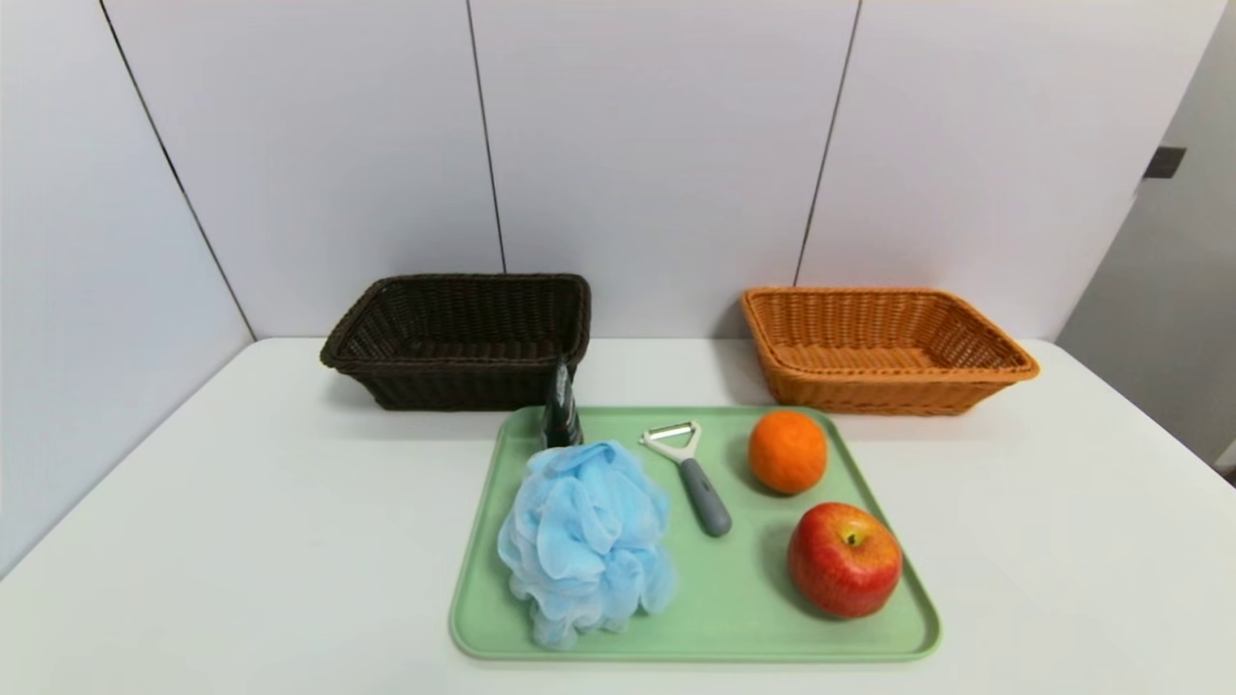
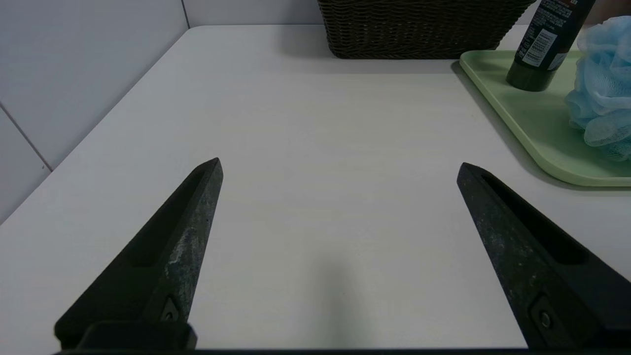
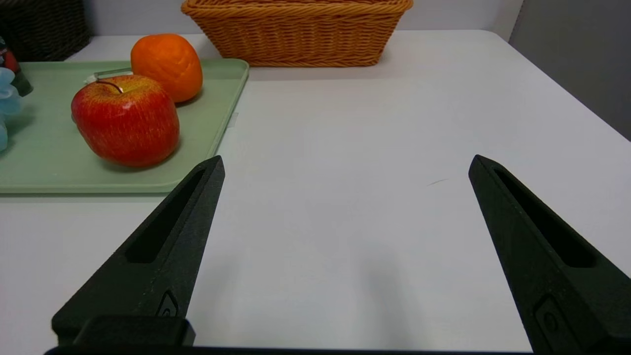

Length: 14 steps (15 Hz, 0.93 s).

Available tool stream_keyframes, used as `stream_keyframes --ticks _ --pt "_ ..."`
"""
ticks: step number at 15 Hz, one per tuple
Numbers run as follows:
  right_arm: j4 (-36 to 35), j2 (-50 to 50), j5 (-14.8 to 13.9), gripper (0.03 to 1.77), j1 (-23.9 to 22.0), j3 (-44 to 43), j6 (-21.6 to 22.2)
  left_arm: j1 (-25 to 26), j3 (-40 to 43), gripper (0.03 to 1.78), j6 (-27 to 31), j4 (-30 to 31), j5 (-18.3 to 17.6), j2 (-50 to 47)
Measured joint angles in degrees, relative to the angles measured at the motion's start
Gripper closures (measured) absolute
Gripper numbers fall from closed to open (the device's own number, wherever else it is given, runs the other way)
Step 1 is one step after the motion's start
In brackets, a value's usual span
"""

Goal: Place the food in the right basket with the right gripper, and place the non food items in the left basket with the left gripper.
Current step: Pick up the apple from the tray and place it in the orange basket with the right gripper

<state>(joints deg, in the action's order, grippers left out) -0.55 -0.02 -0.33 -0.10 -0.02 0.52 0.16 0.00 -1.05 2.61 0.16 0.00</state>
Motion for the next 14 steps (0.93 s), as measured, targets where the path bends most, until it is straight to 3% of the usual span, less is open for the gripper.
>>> stream_keyframes --ticks 14 --pt "0.04 0.02 0.15 0.09 0.00 0.02 -0.11 0.00 0.00 0.12 0.48 0.11 0.09 0.00"
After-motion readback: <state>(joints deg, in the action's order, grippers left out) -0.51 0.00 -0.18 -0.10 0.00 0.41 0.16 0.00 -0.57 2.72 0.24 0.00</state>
